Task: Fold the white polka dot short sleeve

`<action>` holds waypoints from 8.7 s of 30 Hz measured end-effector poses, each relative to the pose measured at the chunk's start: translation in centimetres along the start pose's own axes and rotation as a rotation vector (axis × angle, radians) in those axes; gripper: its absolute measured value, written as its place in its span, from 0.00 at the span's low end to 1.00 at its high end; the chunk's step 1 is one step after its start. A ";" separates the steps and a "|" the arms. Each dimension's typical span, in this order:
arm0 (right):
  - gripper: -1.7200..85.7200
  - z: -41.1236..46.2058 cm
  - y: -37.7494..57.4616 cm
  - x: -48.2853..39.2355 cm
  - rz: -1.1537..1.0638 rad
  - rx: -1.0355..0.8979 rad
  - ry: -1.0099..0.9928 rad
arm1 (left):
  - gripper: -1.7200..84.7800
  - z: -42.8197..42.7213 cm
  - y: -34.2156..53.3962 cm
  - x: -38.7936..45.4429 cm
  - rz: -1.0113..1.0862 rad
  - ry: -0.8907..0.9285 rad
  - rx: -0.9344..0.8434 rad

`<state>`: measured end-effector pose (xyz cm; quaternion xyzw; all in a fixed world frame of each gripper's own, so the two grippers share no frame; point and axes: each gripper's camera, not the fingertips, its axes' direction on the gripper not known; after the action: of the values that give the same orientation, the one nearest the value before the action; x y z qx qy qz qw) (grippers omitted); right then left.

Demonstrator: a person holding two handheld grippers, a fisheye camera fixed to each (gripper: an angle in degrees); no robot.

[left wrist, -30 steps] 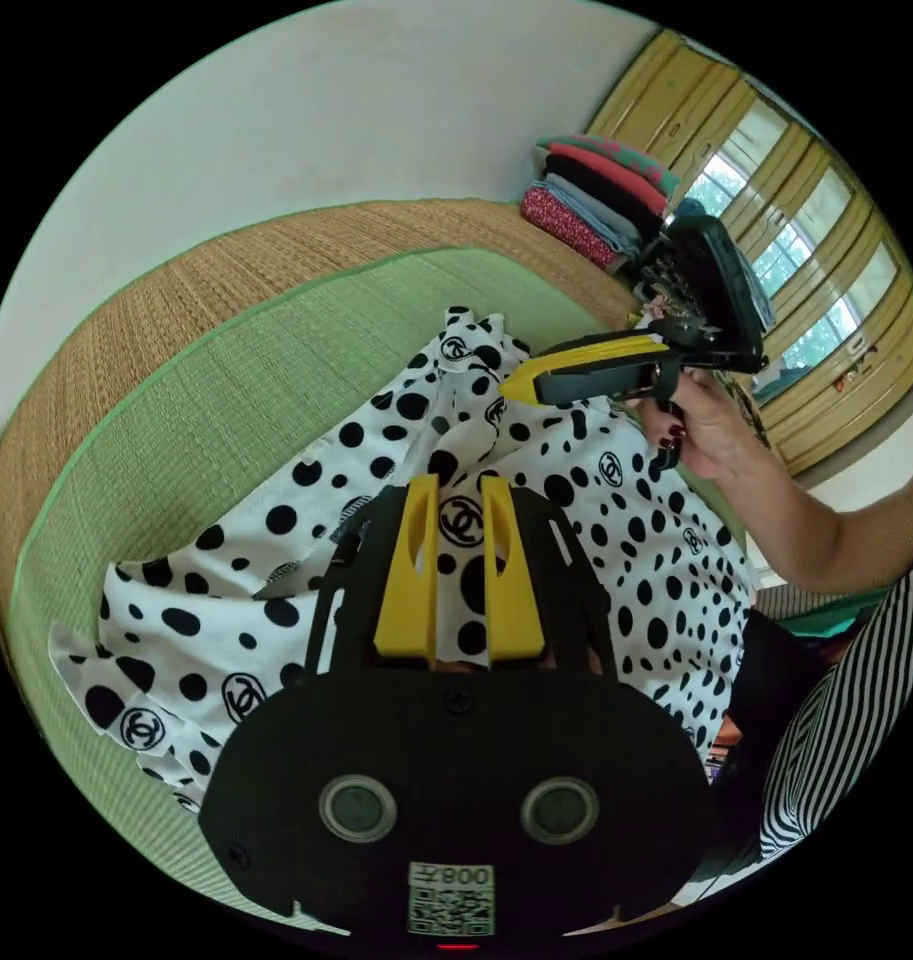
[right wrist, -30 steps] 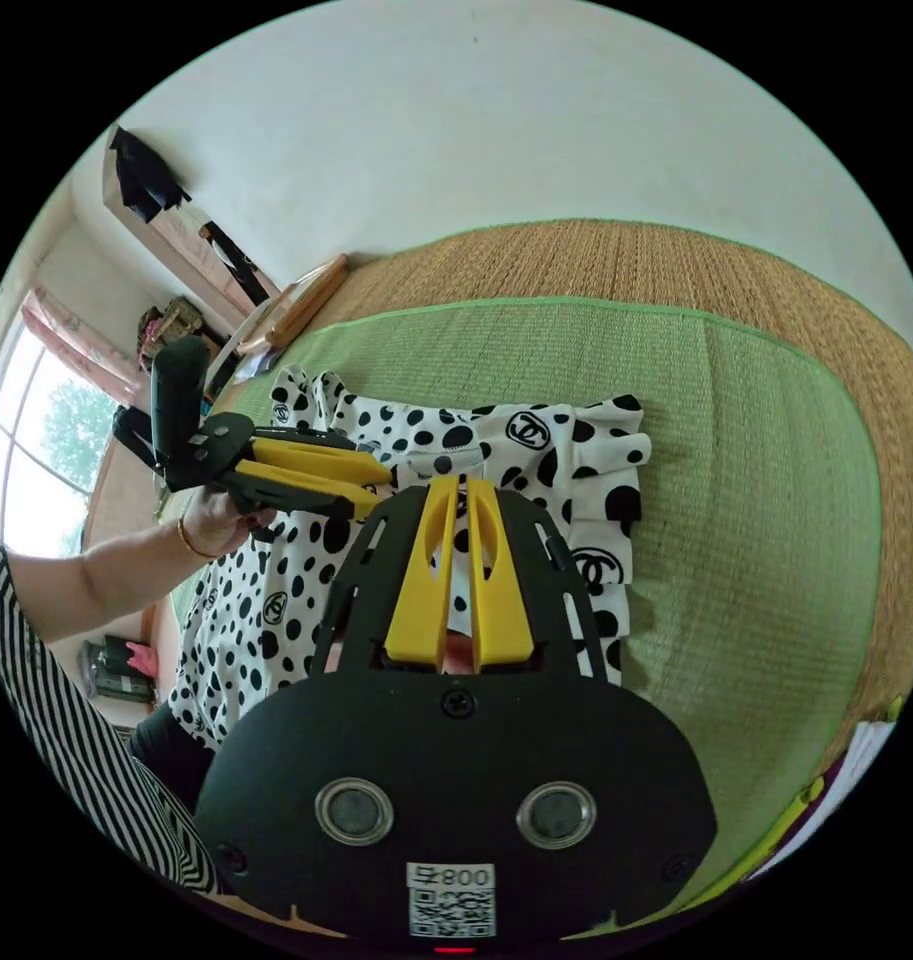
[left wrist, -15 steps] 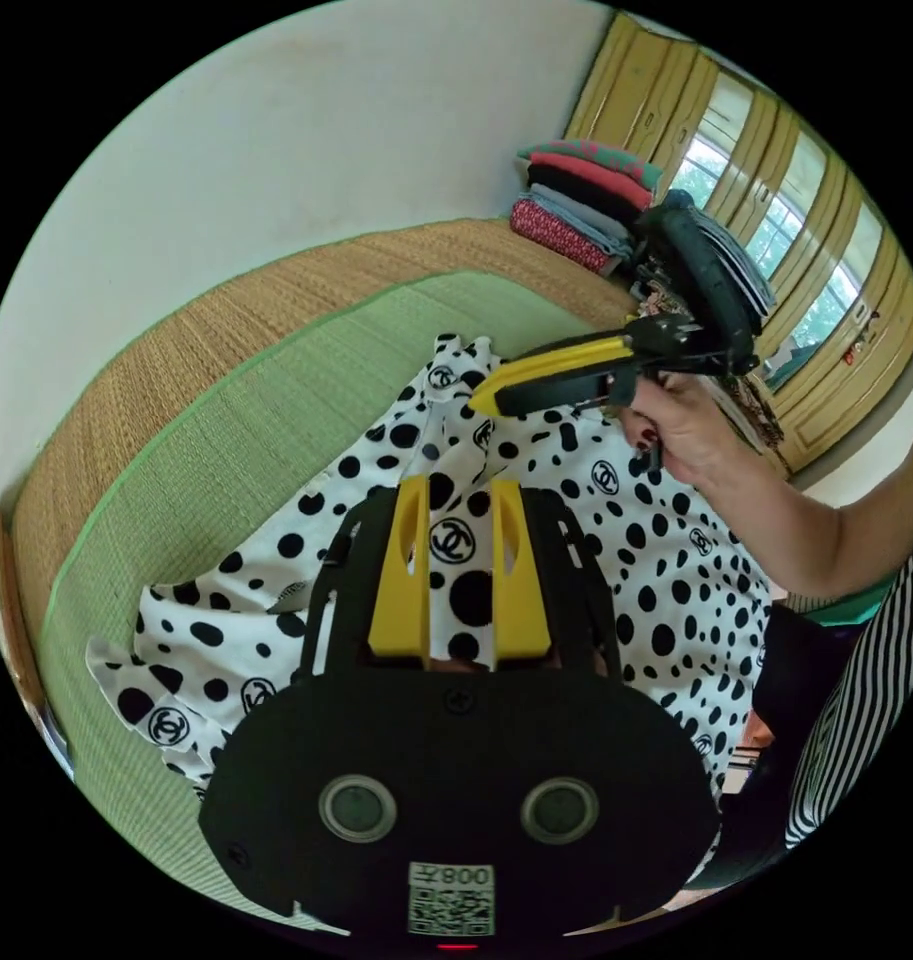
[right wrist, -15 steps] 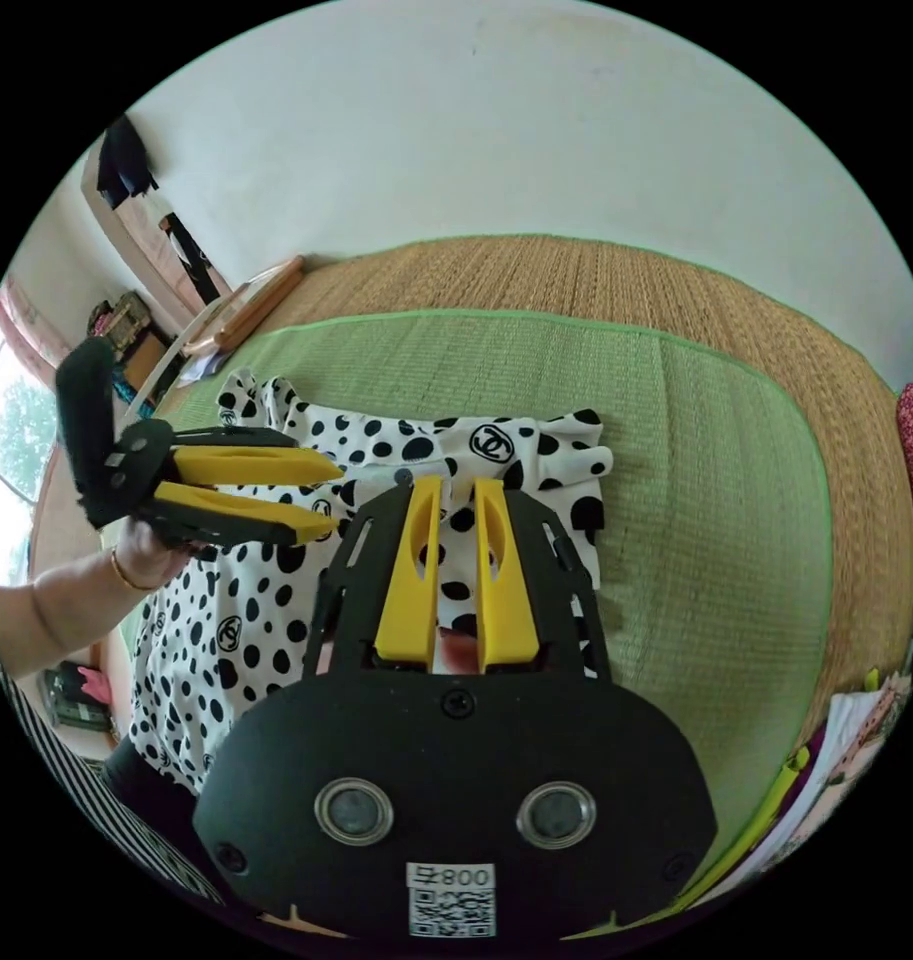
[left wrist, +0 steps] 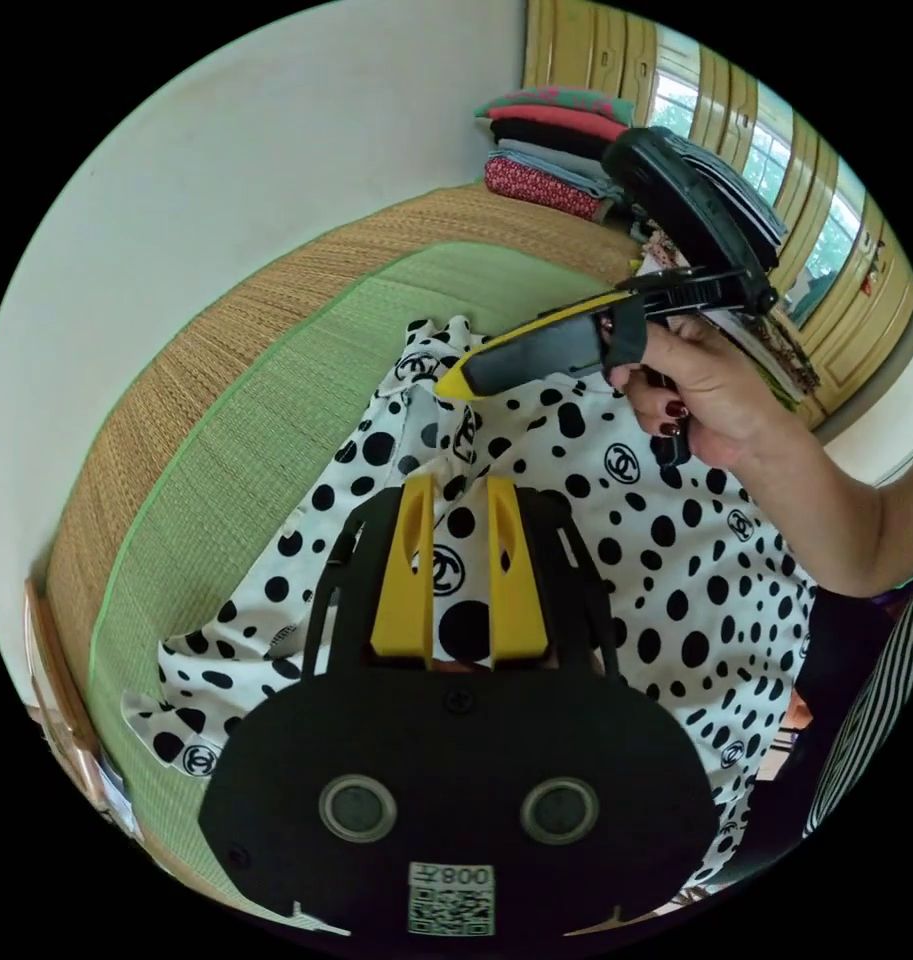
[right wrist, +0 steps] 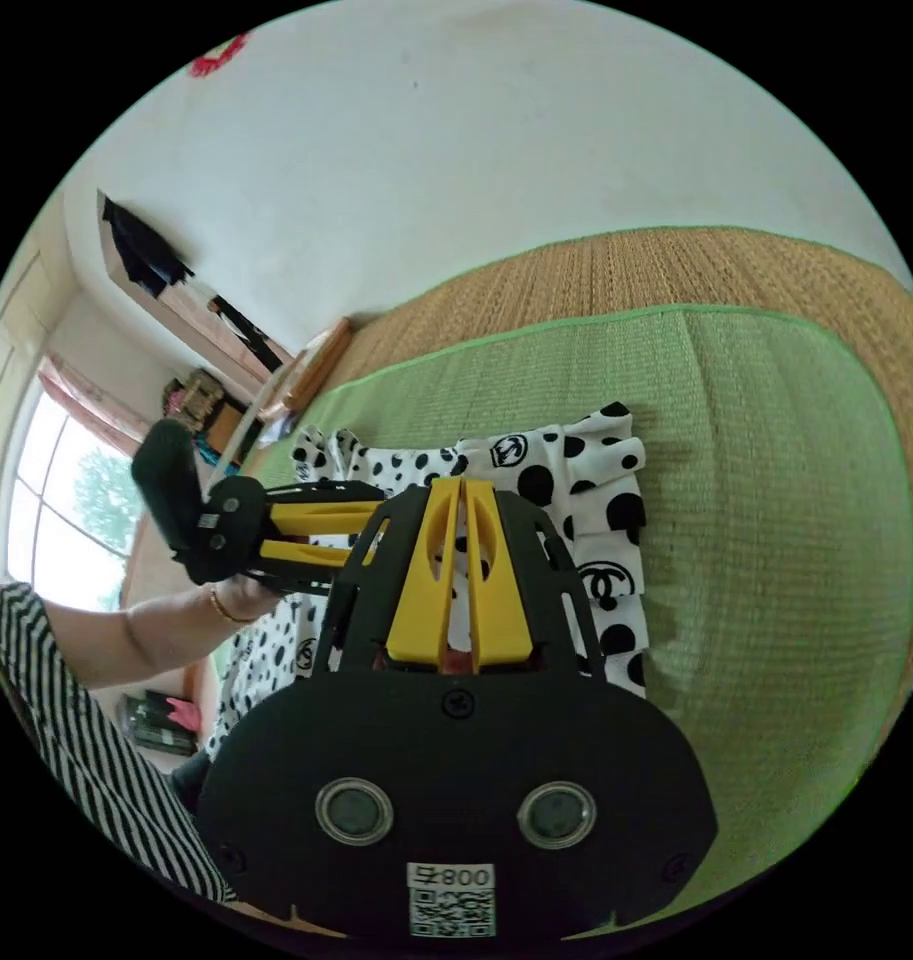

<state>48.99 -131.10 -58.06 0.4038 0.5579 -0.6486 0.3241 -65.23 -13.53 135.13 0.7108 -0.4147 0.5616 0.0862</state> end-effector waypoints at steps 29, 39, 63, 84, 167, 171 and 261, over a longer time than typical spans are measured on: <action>0.02 2.5 -2.9 2.1 -0.030 0.034 -0.068 | 0.04 4.4 0.1 -17.2 -0.518 0.733 0.074; 0.02 9.0 -4.8 0.5 0.006 -0.134 0.113 | 0.10 -1.8 2.5 -17.5 -0.502 0.527 0.237; 0.10 17.7 1.4 -17.1 -0.818 -0.397 0.254 | 0.05 -4.5 -1.2 -11.1 0.026 0.159 -0.161; 0.04 19.0 -5.2 -19.2 -0.945 -0.644 0.001 | 0.05 -3.8 -4.5 -13.3 0.220 0.288 -0.138; 0.02 -2.3 -10.6 -1.4 -0.015 -0.125 0.285 | 0.06 -13.9 18.1 -17.8 -0.698 -0.126 0.167; 0.02 -4.1 -9.9 -1.8 -0.001 -0.035 0.265 | 0.07 -14.8 17.6 -16.8 -0.669 -0.116 0.223; 0.02 11.3 -8.5 -7.2 -0.347 -0.320 0.118 | 0.02 -10.3 9.9 -15.7 -0.421 0.101 0.066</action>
<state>43.05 -140.98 -47.19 0.2826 0.7325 -0.5732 0.2346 -79.95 -6.09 121.75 0.7551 -0.2336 0.5794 0.1989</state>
